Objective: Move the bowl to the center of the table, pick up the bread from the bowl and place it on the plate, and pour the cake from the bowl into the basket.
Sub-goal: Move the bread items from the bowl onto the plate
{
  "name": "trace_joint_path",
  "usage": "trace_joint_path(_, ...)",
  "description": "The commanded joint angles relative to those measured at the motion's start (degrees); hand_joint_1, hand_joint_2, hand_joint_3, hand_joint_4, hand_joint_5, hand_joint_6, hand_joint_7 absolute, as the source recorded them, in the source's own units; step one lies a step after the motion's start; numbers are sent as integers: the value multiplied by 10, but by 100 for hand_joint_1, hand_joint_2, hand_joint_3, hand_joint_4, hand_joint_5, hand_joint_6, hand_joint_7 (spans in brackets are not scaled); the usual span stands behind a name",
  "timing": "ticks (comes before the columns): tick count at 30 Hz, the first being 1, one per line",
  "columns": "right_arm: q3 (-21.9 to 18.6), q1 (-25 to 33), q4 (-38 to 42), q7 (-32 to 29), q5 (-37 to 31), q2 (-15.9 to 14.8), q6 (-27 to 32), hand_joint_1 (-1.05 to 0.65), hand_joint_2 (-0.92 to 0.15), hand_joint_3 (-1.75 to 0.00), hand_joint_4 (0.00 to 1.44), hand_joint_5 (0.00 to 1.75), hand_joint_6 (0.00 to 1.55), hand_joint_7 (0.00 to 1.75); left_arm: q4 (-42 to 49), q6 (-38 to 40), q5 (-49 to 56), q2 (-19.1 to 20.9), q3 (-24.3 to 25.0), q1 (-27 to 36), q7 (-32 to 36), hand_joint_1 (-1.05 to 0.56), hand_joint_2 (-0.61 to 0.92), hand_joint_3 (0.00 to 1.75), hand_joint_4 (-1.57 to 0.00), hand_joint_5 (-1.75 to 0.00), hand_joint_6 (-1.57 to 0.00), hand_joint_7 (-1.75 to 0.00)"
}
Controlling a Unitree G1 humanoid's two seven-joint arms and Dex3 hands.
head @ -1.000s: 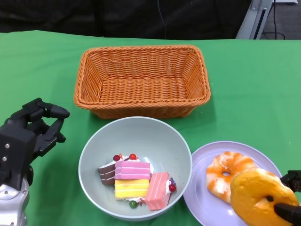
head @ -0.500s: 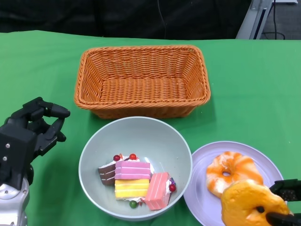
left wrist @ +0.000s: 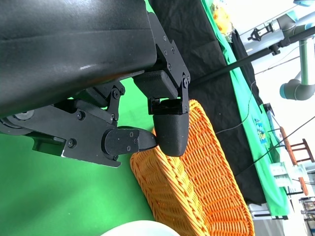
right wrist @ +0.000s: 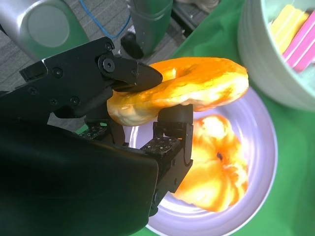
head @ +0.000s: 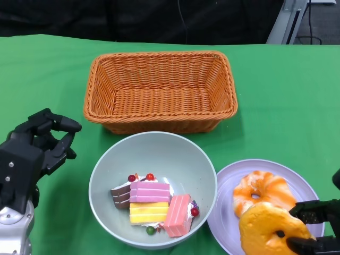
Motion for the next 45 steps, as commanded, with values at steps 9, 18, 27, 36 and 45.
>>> trace_joint_path(9, 49, -34, 70, -28, -41, 19, -27, -10, -73, -71, 65, 169, 66, 134, -24, 10, -1, 7, 2, 14, 1, -10, 92, 39, -79, -140, -78, -112)
trace_joint_path(18, 88, -47, 118, -22, -71, 14, -75, -11, -70, -69, 64, 167, 67, 132, -42, 21, -3, 7, 1, 23, -2, -10, 92, 39, -79, -141, -77, -113)
trace_joint_path(27, 131, -6, 77, -62, -179, 1, -185, -31, -92, -31, 66, 63, 66, 29, -31, 21, -4, 9, 2, 16, -5, -10, 92, 39, -79, -141, -77, -113)
trace_joint_path(36, 167, 26, 22, -90, -306, -13, -236, -43, -92, -20, 55, 31, 60, 0, -33, 24, 2, 11, -1, 17, -2, -10, 92, 39, -79, -140, -77, -113)
trace_joint_path(45, 169, 31, 13, -86, -360, 6, -234, -50, -92, -21, 48, 14, 48, 0, -31, 23, -1, 11, -1, 18, -5, -9, 92, 39, -78, -139, -76, -113)
